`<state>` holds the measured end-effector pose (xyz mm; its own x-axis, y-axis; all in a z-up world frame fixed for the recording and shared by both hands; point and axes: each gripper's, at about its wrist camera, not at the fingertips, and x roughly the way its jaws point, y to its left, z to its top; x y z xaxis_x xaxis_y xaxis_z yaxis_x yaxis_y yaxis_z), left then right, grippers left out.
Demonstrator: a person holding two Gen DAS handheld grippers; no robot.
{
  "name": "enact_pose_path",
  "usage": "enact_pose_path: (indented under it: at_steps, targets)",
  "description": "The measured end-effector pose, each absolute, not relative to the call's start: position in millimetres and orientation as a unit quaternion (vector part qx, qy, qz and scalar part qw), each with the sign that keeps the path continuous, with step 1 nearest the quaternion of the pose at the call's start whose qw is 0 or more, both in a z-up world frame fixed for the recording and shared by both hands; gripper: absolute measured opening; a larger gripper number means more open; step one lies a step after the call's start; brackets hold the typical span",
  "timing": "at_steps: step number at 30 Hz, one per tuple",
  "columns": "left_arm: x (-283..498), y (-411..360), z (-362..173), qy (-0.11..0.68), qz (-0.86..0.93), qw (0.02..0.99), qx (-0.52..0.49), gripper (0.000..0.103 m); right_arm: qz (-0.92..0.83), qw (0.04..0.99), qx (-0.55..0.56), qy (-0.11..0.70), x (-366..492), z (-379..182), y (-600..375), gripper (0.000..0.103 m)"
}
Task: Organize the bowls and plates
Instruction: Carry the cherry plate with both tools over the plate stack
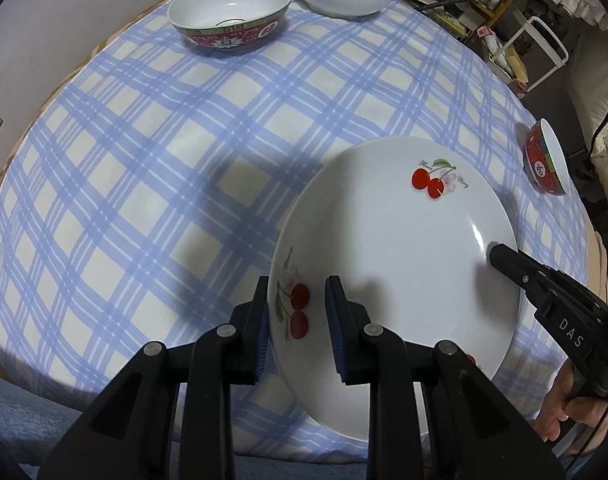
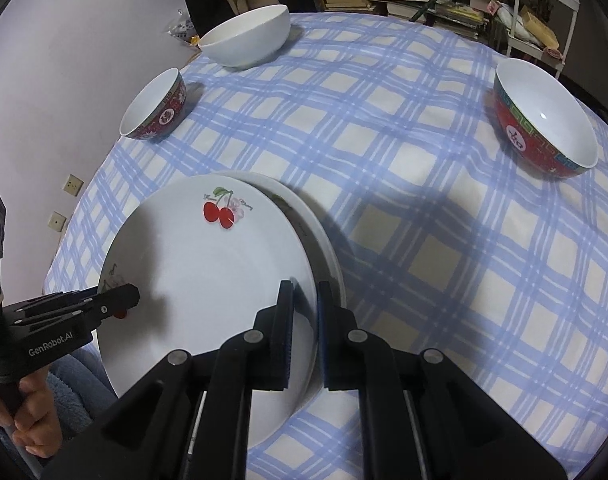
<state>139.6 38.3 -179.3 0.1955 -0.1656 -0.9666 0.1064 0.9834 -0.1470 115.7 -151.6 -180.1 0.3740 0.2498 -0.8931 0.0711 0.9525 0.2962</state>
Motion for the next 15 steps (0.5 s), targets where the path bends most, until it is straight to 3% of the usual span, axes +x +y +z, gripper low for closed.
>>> enact_pose_path:
  at_steps: [15]
  targets:
    - [136,34,-191,0.639,-0.082,0.764,-0.014,0.025,0.050,0.821,0.119,0.556,117,-180,-149,0.013]
